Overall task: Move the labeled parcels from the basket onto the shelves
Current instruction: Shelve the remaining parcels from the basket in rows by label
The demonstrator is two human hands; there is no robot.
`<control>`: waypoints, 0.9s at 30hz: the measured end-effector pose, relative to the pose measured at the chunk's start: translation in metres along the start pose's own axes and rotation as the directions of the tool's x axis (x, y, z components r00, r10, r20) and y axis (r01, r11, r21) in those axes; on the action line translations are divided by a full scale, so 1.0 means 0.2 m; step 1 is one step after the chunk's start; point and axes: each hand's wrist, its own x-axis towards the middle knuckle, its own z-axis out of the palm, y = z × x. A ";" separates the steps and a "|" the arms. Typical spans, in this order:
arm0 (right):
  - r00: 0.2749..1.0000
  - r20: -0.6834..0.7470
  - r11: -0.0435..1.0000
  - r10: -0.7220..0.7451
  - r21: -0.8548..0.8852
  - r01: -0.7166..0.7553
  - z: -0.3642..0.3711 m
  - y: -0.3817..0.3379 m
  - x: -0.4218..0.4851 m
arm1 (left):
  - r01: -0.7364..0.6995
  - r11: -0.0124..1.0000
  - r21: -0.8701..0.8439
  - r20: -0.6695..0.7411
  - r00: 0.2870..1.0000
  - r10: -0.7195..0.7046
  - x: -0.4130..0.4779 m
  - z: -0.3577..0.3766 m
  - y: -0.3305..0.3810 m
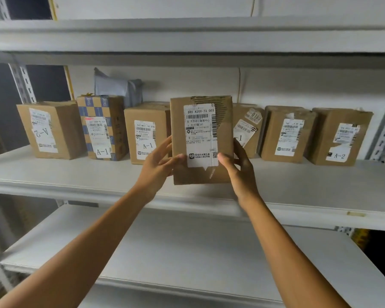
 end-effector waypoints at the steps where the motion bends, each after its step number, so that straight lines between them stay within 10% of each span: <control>1: 1.000 -0.010 0.999 0.010 -0.032 -0.010 0.01 0.03 0.03 | -0.005 1.000 -0.018 0.027 1.000 0.006 0.04 -0.01 -0.02; 15: 0.987 -0.155 0.959 -0.043 -0.282 -0.003 0.22 0.26 0.34 | -0.221 0.863 0.454 -0.047 0.961 0.271 0.46 -0.08 -0.39; 27: 0.952 -0.305 0.924 -0.034 -0.371 -0.086 0.37 0.35 0.57 | -0.475 0.153 0.867 0.350 0.797 0.493 0.66 -0.14 -0.47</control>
